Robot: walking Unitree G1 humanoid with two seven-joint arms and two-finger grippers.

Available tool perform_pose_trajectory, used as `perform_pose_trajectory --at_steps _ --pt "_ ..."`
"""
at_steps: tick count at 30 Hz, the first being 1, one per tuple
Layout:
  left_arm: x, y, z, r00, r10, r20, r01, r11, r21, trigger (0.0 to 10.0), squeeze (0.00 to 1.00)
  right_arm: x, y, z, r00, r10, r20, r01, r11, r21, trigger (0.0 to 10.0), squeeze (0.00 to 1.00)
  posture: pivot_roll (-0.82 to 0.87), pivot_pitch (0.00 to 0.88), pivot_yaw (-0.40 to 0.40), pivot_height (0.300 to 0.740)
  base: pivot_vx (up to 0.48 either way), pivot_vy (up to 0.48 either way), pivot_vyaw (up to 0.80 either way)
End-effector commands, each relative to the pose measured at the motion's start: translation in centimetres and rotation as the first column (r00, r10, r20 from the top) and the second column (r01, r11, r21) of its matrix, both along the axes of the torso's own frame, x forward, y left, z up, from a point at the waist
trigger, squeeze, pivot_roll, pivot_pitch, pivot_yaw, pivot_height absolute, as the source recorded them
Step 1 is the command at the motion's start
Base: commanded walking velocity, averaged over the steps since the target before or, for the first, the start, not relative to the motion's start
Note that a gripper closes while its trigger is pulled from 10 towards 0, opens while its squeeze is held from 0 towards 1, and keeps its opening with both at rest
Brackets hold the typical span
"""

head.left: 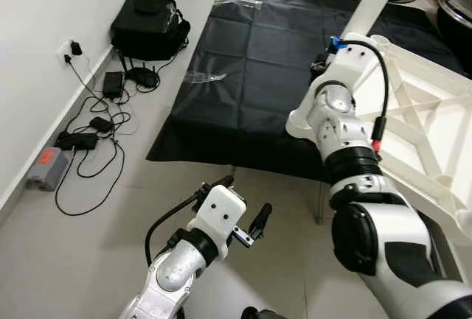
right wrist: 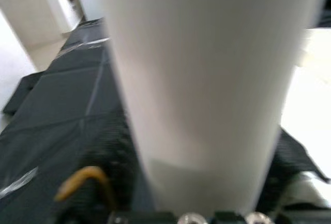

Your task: Building children table

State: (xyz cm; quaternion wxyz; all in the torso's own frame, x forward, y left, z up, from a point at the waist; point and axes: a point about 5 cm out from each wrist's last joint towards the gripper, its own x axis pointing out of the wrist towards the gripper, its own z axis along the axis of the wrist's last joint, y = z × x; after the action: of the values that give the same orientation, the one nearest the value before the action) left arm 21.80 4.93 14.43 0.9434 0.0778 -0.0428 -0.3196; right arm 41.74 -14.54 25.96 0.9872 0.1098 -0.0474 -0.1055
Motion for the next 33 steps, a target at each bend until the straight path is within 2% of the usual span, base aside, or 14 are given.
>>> perform_pose_trajectory --at_steps 1,3,5,9,16,18,19,25,26,28,29,30,31,33 --pt "-0.1 -0.2 -0.3 1.000 -0.007 -0.011 0.007 1.000 0.016 10.0 0.00 0.2 2.6 0.2 0.968 0.248 0.027 -0.247 0.968 -0.048 10.0 1.00 0.11 0.152 -0.112 0.740 0.000 0.000 0.00" --pt "-0.1 -0.2 -0.3 1.000 -0.007 -0.011 0.007 1.000 0.016 10.0 0.00 0.2 2.6 0.2 0.968 0.248 0.027 -0.247 0.968 -0.048 10.0 1.00 0.11 0.152 -0.112 0.740 0.000 0.000 0.00" --pt "-0.1 -0.2 -0.3 1.000 -0.007 -0.013 0.007 1.000 0.015 10.0 0.00 0.0 4.1 0.5 0.899 0.435 0.062 -0.430 0.900 -0.070 10.0 1.00 0.11 0.152 -0.110 0.740 0.000 0.000 0.00" --pt "-0.1 -0.2 -0.3 1.000 -0.007 -0.014 0.007 1.000 0.014 10.0 0.00 -0.5 4.7 0.4 0.828 0.556 0.070 -0.549 0.830 -0.096 10.0 1.00 0.11 0.147 -0.113 0.740 0.000 0.000 0.00" --pt "-0.2 -0.3 -0.3 1.000 -0.007 -0.014 0.007 1.000 0.014 10.0 0.00 -1.1 4.8 0.4 0.754 0.650 0.089 -0.642 0.759 -0.107 10.0 1.00 0.11 0.143 -0.112 0.740 0.000 0.000 0.00" --pt "-0.2 -0.3 -0.4 1.000 -0.007 -0.015 0.008 1.000 0.014 10.0 0.00 -2.2 4.9 0.7 0.620 0.776 0.116 -0.761 0.630 -0.154 10.0 1.00 0.11 0.137 -0.109 0.740 0.000 0.000 0.00" --pt "-0.2 -0.3 -0.4 1.000 -0.007 -0.015 0.008 1.000 0.014 10.0 0.00 -2.2 4.9 0.7 0.620 0.776 0.116 -0.761 0.630 -0.154 10.0 1.00 0.11 0.137 -0.109 0.740 0.000 0.000 0.00" --pt "-0.3 -0.3 -0.4 1.000 -0.009 -0.016 0.010 1.000 0.016 10.0 0.00 -3.5 5.1 0.7 0.451 0.886 0.109 -0.863 0.464 -0.200 10.0 1.00 0.11 0.132 -0.109 0.740 0.000 0.000 0.00" --pt "-0.3 -0.3 -0.4 1.000 -0.010 -0.016 0.011 1.000 0.016 10.0 0.00 -4.0 5.1 0.4 0.386 0.918 0.090 -0.892 0.397 -0.215 10.0 1.00 0.11 0.131 -0.108 0.740 0.000 0.000 0.00" --pt "-0.3 -0.3 -0.4 1.000 -0.010 -0.016 0.011 1.000 0.016 10.0 0.00 -4.0 5.1 0.4 0.386 0.918 0.090 -0.892 0.397 -0.215 10.0 1.00 0.11 0.131 -0.108 0.740 0.000 0.000 0.00" --pt "-0.3 -0.3 -0.4 1.000 -0.011 -0.016 0.011 1.000 0.016 10.0 0.00 -4.4 5.1 0.2 0.341 0.938 0.066 -0.910 0.347 -0.225 10.0 1.00 0.11 0.128 -0.110 0.740 0.000 0.000 0.00" --pt "-0.3 -0.3 -0.4 1.000 -0.011 -0.016 0.011 1.000 0.016 10.0 0.00 -4.4 5.1 0.2 0.341 0.938 0.066 -0.910 0.347 -0.225 10.0 1.00 0.11 0.128 -0.110 0.740 0.000 0.000 0.00" --pt "-0.3 -0.3 -0.4 1.000 -0.011 -0.017 0.012 1.000 0.016 10.0 0.00 -4.7 4.9 -0.1 0.300 0.953 0.041 -0.925 0.301 -0.233 10.0 0.00 0.11 0.126 -0.112 0.740 0.000 0.000 0.00" --pt "-0.3 -0.3 -0.4 1.000 -0.012 -0.019 0.012 1.000 0.015 10.0 0.00 -4.4 4.5 -0.3 0.327 0.945 0.004 -0.913 0.317 -0.258 10.0 0.00 0.11 0.131 -0.111 0.740 0.000 0.000 0.00"
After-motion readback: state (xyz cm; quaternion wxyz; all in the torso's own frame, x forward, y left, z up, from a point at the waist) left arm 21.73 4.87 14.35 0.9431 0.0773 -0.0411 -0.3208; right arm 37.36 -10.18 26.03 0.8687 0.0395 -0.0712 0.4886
